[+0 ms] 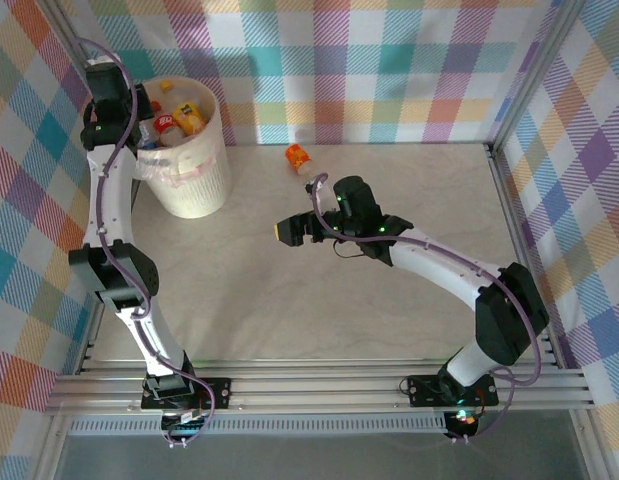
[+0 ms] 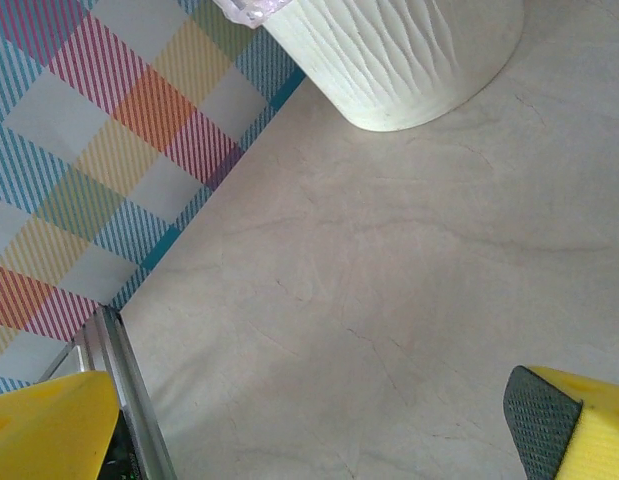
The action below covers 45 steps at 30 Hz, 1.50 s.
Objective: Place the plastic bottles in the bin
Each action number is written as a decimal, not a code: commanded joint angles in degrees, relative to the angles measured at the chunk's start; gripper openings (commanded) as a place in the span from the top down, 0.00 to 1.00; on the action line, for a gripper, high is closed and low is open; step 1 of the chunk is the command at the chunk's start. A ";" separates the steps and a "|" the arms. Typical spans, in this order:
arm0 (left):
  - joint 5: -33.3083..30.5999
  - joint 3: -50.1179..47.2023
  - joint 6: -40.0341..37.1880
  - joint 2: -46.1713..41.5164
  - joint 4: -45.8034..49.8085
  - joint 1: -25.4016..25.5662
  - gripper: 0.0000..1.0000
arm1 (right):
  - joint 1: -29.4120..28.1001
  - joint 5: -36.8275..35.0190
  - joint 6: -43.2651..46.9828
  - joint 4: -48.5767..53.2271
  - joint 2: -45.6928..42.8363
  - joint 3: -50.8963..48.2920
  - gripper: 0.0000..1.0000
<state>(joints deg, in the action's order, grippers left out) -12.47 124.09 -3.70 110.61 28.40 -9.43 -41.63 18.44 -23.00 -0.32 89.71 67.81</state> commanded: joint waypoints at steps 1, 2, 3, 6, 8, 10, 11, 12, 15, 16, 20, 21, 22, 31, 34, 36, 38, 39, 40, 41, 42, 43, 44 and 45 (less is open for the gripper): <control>0.05 3.44 -4.09 2.18 3.57 -1.45 0.49 | -0.30 -0.16 1.56 0.79 -0.08 0.18 0.00; -0.68 4.66 -4.20 3.30 4.83 -1.61 0.48 | -0.28 -0.16 1.56 1.13 0.15 0.48 0.00; -1.11 6.41 -4.21 4.57 6.23 -1.68 0.47 | -0.30 -0.16 1.56 1.37 0.27 0.64 0.00; -3.28 14.29 -3.09 9.23 12.24 -1.77 0.36 | -0.28 -0.24 1.73 1.89 0.55 1.08 0.00; -5.35 20.38 -1.04 11.91 16.17 -1.82 0.24 | -0.30 -0.55 1.83 2.21 0.59 1.10 0.00; -5.03 24.15 0.75 12.88 18.42 -1.77 0.20 | -0.30 -0.77 1.78 2.24 0.64 1.03 0.00; -4.17 24.44 1.69 12.52 18.55 -1.75 0.18 | -0.30 -0.85 1.78 2.25 0.59 1.01 0.00; -3.48 24.38 2.55 12.04 18.53 -1.82 0.16 | -0.30 -0.99 1.65 2.26 0.67 1.01 0.00; -1.39 24.29 4.82 10.32 18.49 -1.76 0.11 | -0.29 -1.17 1.39 2.26 0.86 1.01 0.00; -0.69 24.35 5.60 9.77 18.61 -1.82 0.10 | -0.30 -1.21 1.32 2.25 0.89 1.01 0.00; 2.75 24.20 7.85 7.94 19.47 -1.82 0.08 | -0.30 -2.21 1.08 2.14 1.15 1.01 0.00; 3.48 24.04 8.36 7.59 19.63 -1.82 0.08 | -0.29 -2.35 1.08 2.08 1.19 1.01 0.00; 4.04 23.76 9.12 7.13 19.88 -1.82 0.07 | -0.30 -2.59 1.04 1.99 1.24 1.01 0.00; 15.71 11.60 15.49 -1.06 13.90 -1.82 0.00 | -0.21 -6.82 4.73 3.54 2.69 2.51 0.00; 19.85 4.68 18.44 -5.38 9.81 -1.80 0.00 | -0.04 -10.08 9.29 5.27 4.49 4.41 0.00; 23.35 -0.10 20.90 -8.19 6.33 -1.75 0.00 | 0.44 -12.74 12.14 6.97 6.34 6.30 0.00; 28.49 -3.51 23.61 -10.36 3.48 -1.73 0.00 | 1.37 -14.87 14.03 9.01 8.70 9.01 0.00; 30.95 -4.62 24.69 -11.08 2.78 -1.62 0.00 | 1.97 -15.34 14.33 9.86 9.86 10.25 0.00; 33.46 -5.80 26.10 -12.05 2.04 -1.49 0.00 | 2.68 -15.62 14.39 10.65 11.21 11.73 0.00; 35.37 -7.74 27.67 -13.38 0.67 -1.22 0.00 | 3.47 -15.64 14.23 11.27 12.77 13.07 0.00; 36.77 -10.19 29.20 -14.89 -1.37 -0.97 0.00 | 4.14 -15.62 14.06 11.72 14.08 14.28 0.00; 38.90 -13.82 31.12 -16.89 -3.95 -0.48 0.00 | 4.97 -15.80 13.57 12.07 15.76 15.74 0.00; 39.95 -17.37 32.65 -19.01 -7.77 0.14 0.00 | 5.84 -15.88 12.99 12.61 17.53 17.40 0.00; 40.04 -19.59 33.99 -20.65 -10.03 1.05 0.00 | 6.84 -15.83 12.52 13.18 19.20 18.79 0.00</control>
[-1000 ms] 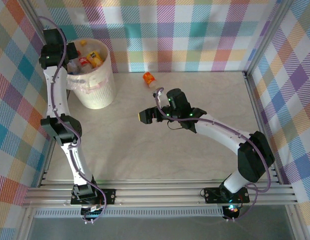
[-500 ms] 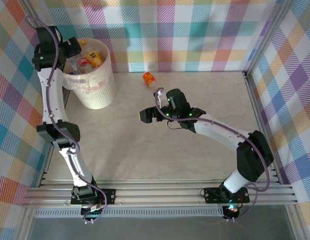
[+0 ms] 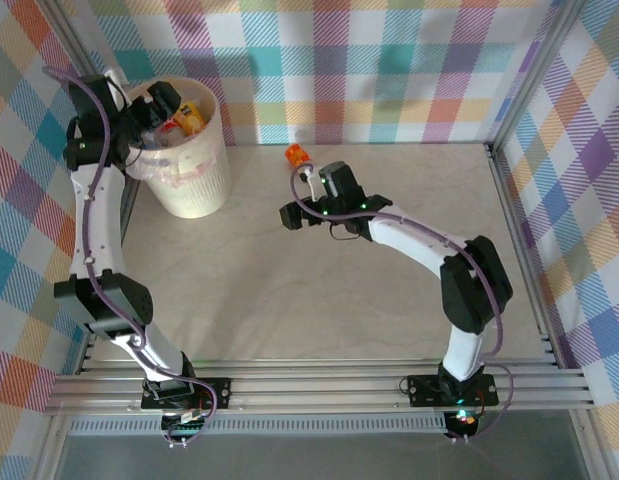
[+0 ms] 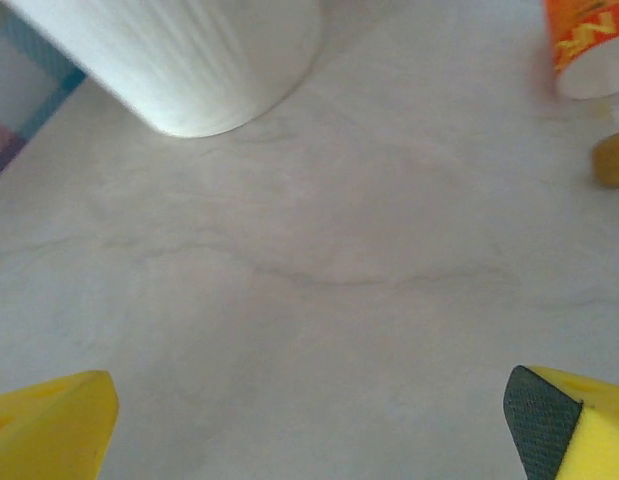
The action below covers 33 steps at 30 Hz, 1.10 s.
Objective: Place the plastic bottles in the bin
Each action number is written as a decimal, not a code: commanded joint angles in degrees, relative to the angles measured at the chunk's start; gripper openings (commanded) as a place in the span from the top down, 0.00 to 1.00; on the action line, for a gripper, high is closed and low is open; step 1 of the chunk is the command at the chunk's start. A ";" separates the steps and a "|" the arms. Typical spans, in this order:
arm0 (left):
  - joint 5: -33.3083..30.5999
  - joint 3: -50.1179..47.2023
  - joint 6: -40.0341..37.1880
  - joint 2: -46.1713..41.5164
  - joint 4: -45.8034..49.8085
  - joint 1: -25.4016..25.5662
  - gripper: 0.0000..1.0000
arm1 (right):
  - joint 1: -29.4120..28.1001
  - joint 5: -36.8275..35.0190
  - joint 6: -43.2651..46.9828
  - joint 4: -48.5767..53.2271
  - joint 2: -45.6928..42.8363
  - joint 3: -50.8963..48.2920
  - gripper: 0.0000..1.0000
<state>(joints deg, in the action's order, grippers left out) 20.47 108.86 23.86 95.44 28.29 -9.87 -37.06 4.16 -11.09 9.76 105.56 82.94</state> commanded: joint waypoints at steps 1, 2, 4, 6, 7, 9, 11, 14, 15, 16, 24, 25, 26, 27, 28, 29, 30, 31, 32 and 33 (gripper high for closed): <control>8.93 -6.69 7.80 -7.22 -12.90 2.43 0.00 | 3.19 -1.47 -0.05 3.88 5.36 5.63 0.00; 10.54 -8.58 8.42 -8.64 -15.66 3.33 0.00 | 4.18 -1.21 -0.73 4.61 7.45 7.60 0.00; 9.96 -12.01 9.32 -11.67 -17.04 5.22 0.00 | 5.74 -0.45 -1.76 5.37 11.19 11.16 0.00; 9.79 -16.40 9.70 -14.62 -19.57 7.29 0.00 | 7.08 0.12 -2.89 5.65 14.91 14.60 0.00; 9.89 -18.25 9.87 -15.94 -19.89 8.32 0.00 | 7.70 0.21 -3.36 5.73 16.78 16.44 0.00; 10.85 -21.62 9.80 -18.29 -19.77 9.84 0.00 | 8.63 -0.27 -3.68 6.24 20.31 20.22 0.00; 11.24 -26.23 10.14 -21.07 -19.76 11.20 0.00 | 9.34 -0.71 -2.86 7.93 24.06 25.23 0.00; 11.13 -32.14 10.08 -24.90 -18.74 12.28 0.00 | 9.90 -0.37 -1.12 11.21 29.56 32.85 0.00; 11.13 -33.65 10.08 -26.21 -18.32 12.46 0.00 | 9.96 -0.40 -0.61 12.30 31.04 35.03 0.00; 11.02 -35.21 9.90 -27.45 -17.57 12.58 0.00 | 9.97 -0.41 -0.03 13.26 32.82 37.49 0.00; 6.88 -44.61 6.83 -34.86 -10.02 12.86 0.00 | 10.17 -4.60 -0.74 21.27 45.71 56.48 0.06; 6.64 -45.55 6.87 -35.45 -9.86 12.86 0.00 | 10.16 -4.75 -0.86 23.22 47.51 59.77 0.07; 6.27 -46.50 6.74 -36.16 -9.63 12.86 0.00 | 10.15 -5.33 -1.11 25.28 49.31 63.33 0.08; 5.86 -47.39 6.67 -36.70 -9.20 12.86 0.00 | 10.16 -5.99 -1.54 26.84 50.89 66.40 0.09; 5.51 -47.88 6.30 -37.12 -8.75 12.88 0.00 | 10.18 -6.47 -2.00 27.63 51.95 68.54 0.11; 4.77 -48.35 5.96 -37.66 -8.00 12.90 0.00 | 10.15 -6.55 -2.58 27.97 52.64 69.33 0.12; 4.08 -48.76 5.69 -38.16 -7.42 12.86 0.00 | 10.15 -5.99 -2.79 27.43 52.89 69.09 0.13; 3.68 -49.11 5.33 -38.60 -7.12 12.86 0.00 | 10.21 -5.01 -2.91 26.72 53.14 68.58 0.14; 3.30 -49.59 5.10 -39.14 -7.03 12.86 0.00 | 10.19 -4.00 -3.17 27.03 53.78 69.67 0.15; 3.06 -49.99 4.92 -39.44 -6.96 12.86 0.00 | 10.21 -3.68 -3.31 27.44 54.44 70.82 0.16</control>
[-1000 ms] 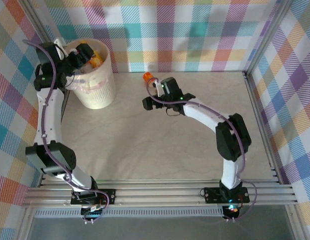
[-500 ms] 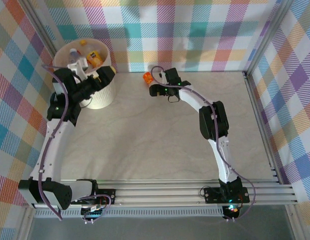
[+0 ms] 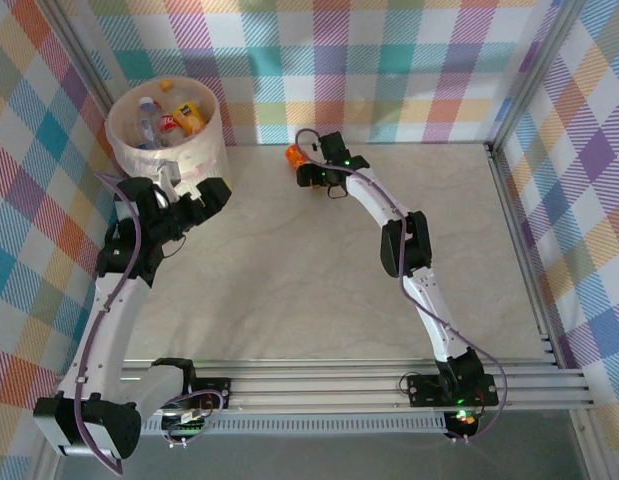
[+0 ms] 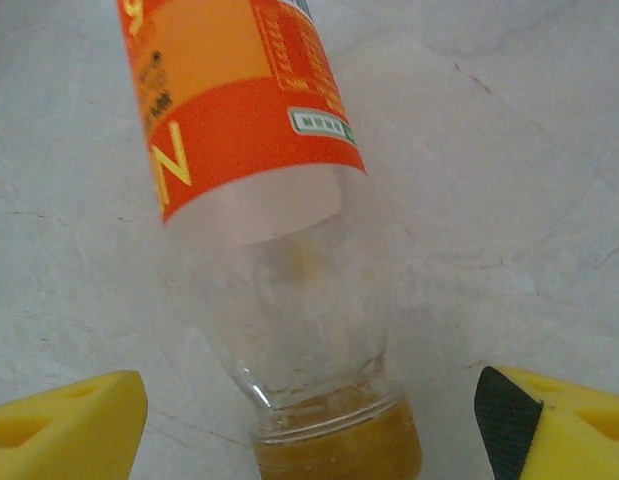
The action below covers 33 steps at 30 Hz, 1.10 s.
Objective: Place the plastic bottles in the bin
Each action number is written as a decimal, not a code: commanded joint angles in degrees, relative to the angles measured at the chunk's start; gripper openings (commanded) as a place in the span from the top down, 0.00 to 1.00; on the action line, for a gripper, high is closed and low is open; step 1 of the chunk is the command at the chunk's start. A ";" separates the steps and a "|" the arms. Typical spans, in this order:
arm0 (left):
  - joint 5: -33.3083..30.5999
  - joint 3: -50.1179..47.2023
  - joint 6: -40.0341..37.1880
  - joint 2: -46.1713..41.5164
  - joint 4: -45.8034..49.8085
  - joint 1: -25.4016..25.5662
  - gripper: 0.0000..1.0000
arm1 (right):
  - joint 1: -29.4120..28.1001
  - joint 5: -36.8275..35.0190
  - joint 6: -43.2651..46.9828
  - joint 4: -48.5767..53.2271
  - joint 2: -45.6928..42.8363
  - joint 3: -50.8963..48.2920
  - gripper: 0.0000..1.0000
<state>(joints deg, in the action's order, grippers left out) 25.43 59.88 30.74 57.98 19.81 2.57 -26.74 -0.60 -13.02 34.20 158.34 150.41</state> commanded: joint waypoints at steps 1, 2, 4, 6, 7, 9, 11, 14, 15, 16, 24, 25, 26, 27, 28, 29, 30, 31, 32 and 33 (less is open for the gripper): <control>-2.17 -1.29 -2.27 -2.29 1.61 0.43 0.00 | -0.15 1.24 -1.32 3.17 2.10 4.22 0.18; -2.52 -1.58 -2.55 -2.49 1.96 0.43 0.00 | -0.15 1.30 -1.22 3.10 2.50 4.88 0.21; -3.25 -2.11 -2.97 -2.60 2.26 0.42 0.00 | -0.15 1.77 -1.06 2.59 2.69 5.24 0.26; -3.67 -2.98 -3.19 -2.56 2.12 0.43 0.00 | -0.15 1.91 -1.00 2.64 2.93 5.65 0.32; -3.87 -3.17 -3.33 -2.40 2.22 0.42 0.00 | -0.15 1.92 -0.97 2.68 3.00 5.78 0.35; -4.15 -3.45 -3.67 -1.87 2.38 0.42 0.00 | -0.26 1.45 -1.10 2.93 3.11 5.99 0.41; -4.21 -3.28 -3.89 -1.48 2.37 0.46 0.00 | -0.24 0.64 -1.35 3.17 3.20 6.14 0.47; -4.22 -3.28 -4.03 -1.07 2.08 0.44 0.00 | -0.50 -0.33 -1.27 3.45 3.20 6.31 0.56; -4.25 -3.28 -4.09 -1.10 1.94 0.45 0.00 | -0.64 -0.66 -1.22 3.59 3.16 6.38 0.59; -4.25 -3.32 -4.02 -1.10 1.92 0.42 0.00 | -0.68 -1.06 -1.13 3.74 3.11 6.33 0.62; -4.45 -4.24 -4.29 -1.62 2.94 0.43 0.00 | -1.47 1.25 -0.09 2.30 -0.06 1.32 0.70; -4.35 -4.44 -4.20 -1.66 2.95 0.43 0.00 | -1.47 2.49 -0.45 1.51 -1.35 -0.72 0.71; -4.29 -4.69 -3.99 -1.59 2.85 0.46 0.00 | -1.54 3.62 -0.84 0.33 -3.26 -3.41 0.71; -4.12 -5.13 -3.56 -1.55 2.65 0.43 0.00 | -1.67 4.35 -1.04 -1.31 -5.54 -6.96 0.72; -3.83 -5.50 -3.01 -1.48 2.33 0.41 0.00 | -1.70 4.84 -1.09 -2.94 -7.65 -10.19 0.73; -3.27 -6.11 -2.00 -1.42 1.70 0.46 0.00 | -1.89 5.11 -0.98 -5.09 -10.41 -14.35 0.74; -2.48 -6.85 -0.90 -1.29 0.86 0.43 0.00 | -1.99 5.53 -1.04 -7.04 -13.02 -18.52 0.75; -1.80 -7.54 0.26 -1.25 -0.36 0.49 0.00 | -2.07 6.06 -1.07 -8.72 -15.17 -21.77 0.76; -0.90 -8.54 1.78 -1.22 -1.79 0.42 0.00 | -2.15 6.76 -1.31 -10.59 -17.71 -25.73 0.76; 0.03 -9.53 3.22 -1.24 -3.23 0.42 0.00 | -2.25 7.36 -1.36 -12.51 -20.21 -29.84 0.76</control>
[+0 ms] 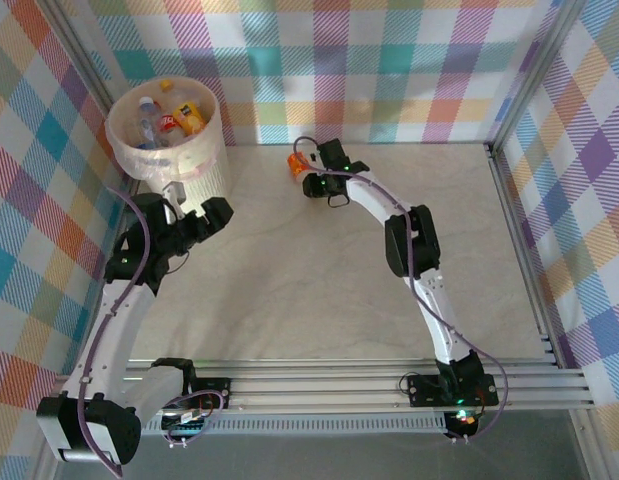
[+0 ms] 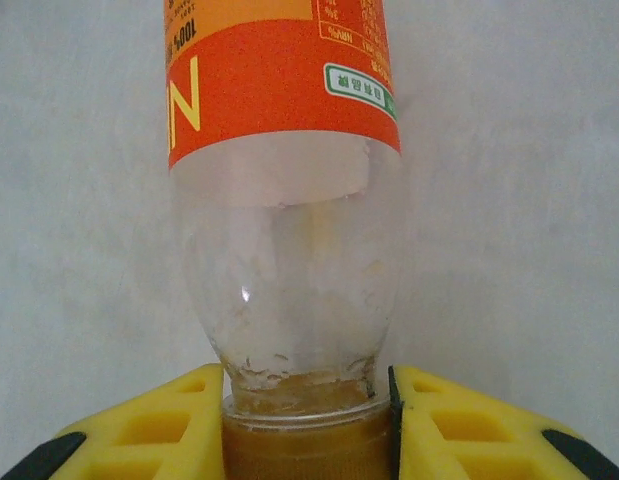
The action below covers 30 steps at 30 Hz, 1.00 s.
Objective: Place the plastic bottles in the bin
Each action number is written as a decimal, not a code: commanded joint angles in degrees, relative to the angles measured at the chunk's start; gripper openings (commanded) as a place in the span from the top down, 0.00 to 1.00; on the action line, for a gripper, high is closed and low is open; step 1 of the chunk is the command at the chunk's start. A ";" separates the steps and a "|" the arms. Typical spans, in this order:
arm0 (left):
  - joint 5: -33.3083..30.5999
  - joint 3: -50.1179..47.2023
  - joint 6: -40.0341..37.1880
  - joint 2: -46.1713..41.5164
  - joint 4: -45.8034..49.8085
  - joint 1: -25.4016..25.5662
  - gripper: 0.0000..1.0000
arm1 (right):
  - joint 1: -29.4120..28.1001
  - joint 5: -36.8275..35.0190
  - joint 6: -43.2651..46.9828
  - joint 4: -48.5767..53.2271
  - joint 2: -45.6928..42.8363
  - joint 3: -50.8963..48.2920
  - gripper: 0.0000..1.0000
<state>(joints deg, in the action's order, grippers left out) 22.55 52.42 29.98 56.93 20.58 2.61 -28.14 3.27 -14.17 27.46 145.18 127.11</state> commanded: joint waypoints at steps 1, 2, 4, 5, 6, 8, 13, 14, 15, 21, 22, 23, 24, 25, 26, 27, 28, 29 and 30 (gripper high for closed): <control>3.47 -2.91 5.17 -0.17 -5.15 0.46 0.00 | -1.02 3.80 -0.28 -7.37 -9.14 -9.67 0.77; 3.82 -3.90 6.42 -0.15 -7.09 0.59 0.00 | -1.20 4.08 -0.48 -9.55 -11.69 -14.03 0.78; 4.07 -5.80 8.60 -0.21 -9.02 0.80 0.00 | -1.60 4.55 -0.87 -13.45 -16.26 -21.84 0.79; 4.21 -6.91 9.75 -0.21 -10.16 0.98 0.00 | -1.80 4.57 -1.15 -15.11 -18.64 -25.42 0.79; 4.47 -8.10 10.87 -0.14 -11.51 1.24 0.00 | -2.03 4.57 -1.46 -16.17 -20.38 -29.22 0.80; 4.87 -10.20 13.20 0.24 -14.22 1.90 0.00 | -2.55 4.78 -2.32 -18.27 -24.49 -35.28 0.80; 5.79 -14.89 20.14 4.24 -23.43 4.71 0.00 | -4.22 7.17 -4.41 -26.47 -35.61 -50.84 0.81; 5.84 -15.22 21.09 5.29 -25.35 5.60 0.00 | -4.53 8.00 -5.19 -28.13 -37.49 -53.68 0.82; 5.85 -15.12 21.66 6.67 -26.64 6.54 0.00 | -4.93 8.78 -5.78 -29.77 -39.42 -56.14 0.82; 6.42 -11.63 23.36 15.74 -33.71 11.10 0.00 | -8.40 8.58 -5.88 -35.48 -47.68 -65.21 0.82; 6.46 -11.03 24.07 17.33 -35.12 11.73 0.00 | -8.74 9.33 -6.10 -36.16 -48.45 -65.87 0.81; 6.20 -10.47 24.89 18.89 -37.27 12.42 0.00 | -9.09 10.33 -6.21 -36.54 -49.12 -66.24 0.81; 5.75 -9.99 25.72 20.26 -39.20 13.01 0.00 | -9.50 11.35 -6.47 -36.60 -49.62 -66.37 0.81; 5.54 -9.51 26.32 21.43 -40.71 13.45 0.00 | -9.84 12.12 -6.48 -36.43 -50.01 -66.31 0.80; 5.56 -8.76 26.61 22.66 -42.07 14.02 0.00 | -10.29 12.61 -6.48 -36.34 -50.46 -66.37 0.80; 5.45 -7.52 26.20 23.80 -42.18 14.61 0.00 | -10.76 12.85 -6.55 -36.32 -51.01 -66.46 0.80; 5.09 -6.33 25.34 24.57 -41.57 15.08 0.00 | -11.09 13.34 -6.85 -36.33 -51.37 -66.46 0.80; 4.03 -5.07 24.63 25.42 -40.27 15.67 0.00 | -11.41 14.11 -7.28 -36.31 -51.73 -66.46 0.79; 2.37 -4.34 24.00 26.00 -39.34 16.13 0.00 | -11.70 15.00 -7.97 -36.02 -51.87 -66.40 0.79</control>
<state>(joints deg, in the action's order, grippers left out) 27.09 44.49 54.59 81.95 -15.46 17.30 -39.09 14.55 -20.51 -5.56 95.70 60.82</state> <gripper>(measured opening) 0.998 0.371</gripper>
